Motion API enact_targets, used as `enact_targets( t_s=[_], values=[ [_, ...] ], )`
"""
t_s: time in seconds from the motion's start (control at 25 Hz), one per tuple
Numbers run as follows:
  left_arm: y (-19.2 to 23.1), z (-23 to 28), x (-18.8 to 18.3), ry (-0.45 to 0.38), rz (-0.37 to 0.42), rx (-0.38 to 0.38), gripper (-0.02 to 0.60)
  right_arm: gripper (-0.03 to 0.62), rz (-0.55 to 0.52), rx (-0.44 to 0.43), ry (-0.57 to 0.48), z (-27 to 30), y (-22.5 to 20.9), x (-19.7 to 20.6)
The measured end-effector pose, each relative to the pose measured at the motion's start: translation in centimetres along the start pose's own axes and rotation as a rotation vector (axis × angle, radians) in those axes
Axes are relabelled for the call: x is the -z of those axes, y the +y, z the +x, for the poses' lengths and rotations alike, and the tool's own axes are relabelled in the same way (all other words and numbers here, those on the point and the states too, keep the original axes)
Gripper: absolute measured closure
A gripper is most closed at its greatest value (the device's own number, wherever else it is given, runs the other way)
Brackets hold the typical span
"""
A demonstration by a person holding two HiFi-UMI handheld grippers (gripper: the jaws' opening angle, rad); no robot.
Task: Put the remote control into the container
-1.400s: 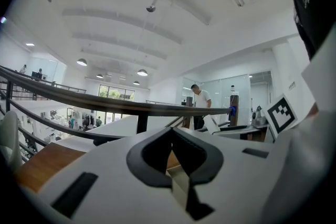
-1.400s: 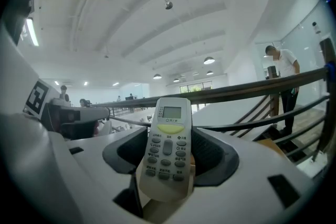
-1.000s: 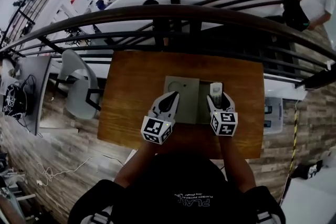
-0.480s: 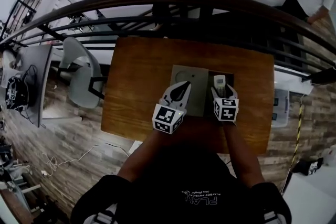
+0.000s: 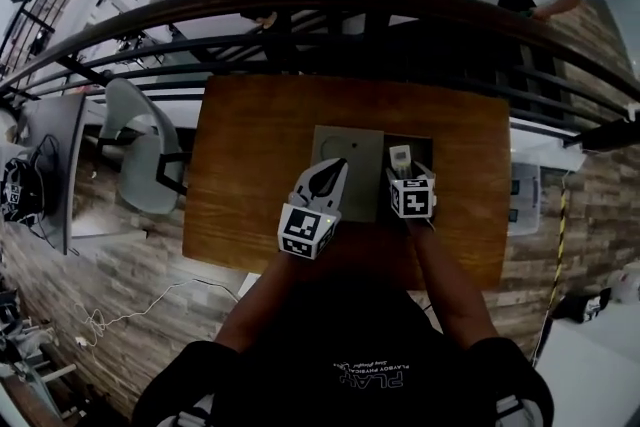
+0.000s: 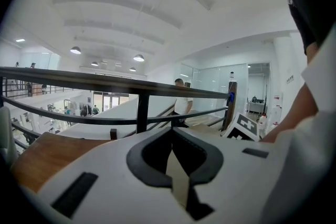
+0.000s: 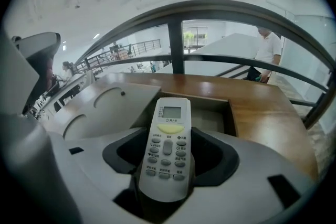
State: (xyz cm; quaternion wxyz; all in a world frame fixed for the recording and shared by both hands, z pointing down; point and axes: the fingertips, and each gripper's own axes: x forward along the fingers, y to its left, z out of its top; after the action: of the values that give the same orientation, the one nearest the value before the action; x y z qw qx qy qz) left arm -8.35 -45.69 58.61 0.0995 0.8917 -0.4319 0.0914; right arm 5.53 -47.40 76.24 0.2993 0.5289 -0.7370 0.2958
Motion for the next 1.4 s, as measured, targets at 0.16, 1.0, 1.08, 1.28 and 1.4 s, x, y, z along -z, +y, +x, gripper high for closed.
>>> enact_targets(
  t_s=[0.16,1.0,1.08,1.28,1.4],
  values=[
    [0.2,-0.4,0.6,0.008,-0.018,-0.013,0.575,0.332,0.002,-0.013,0.039,0.5,0.1,0.7],
    [-0.8,-1.1,0.9,0.011,-0.022,0.007,0.575,0.332,0.018,-0.03,0.079,0.9,0.1,0.9],
    [-0.9,-1.3,0.8,0.009,-0.024,0.01,0.575,0.33,0.015,-0.031,0.046,0.6,0.1,0.2],
    [-1.0,-1.8,0.4,-0.002,-0.023,0.008,0.575,0.324,0.013,0.003,-0.039,-1.0,-0.8,-2.2],
    [-1.1,-1.9,0.2,-0.01,-0.031,0.002,0.575,0.324,-0.003,0.009,-0.111,-3.6,-1.2,-4.6]
  ],
)
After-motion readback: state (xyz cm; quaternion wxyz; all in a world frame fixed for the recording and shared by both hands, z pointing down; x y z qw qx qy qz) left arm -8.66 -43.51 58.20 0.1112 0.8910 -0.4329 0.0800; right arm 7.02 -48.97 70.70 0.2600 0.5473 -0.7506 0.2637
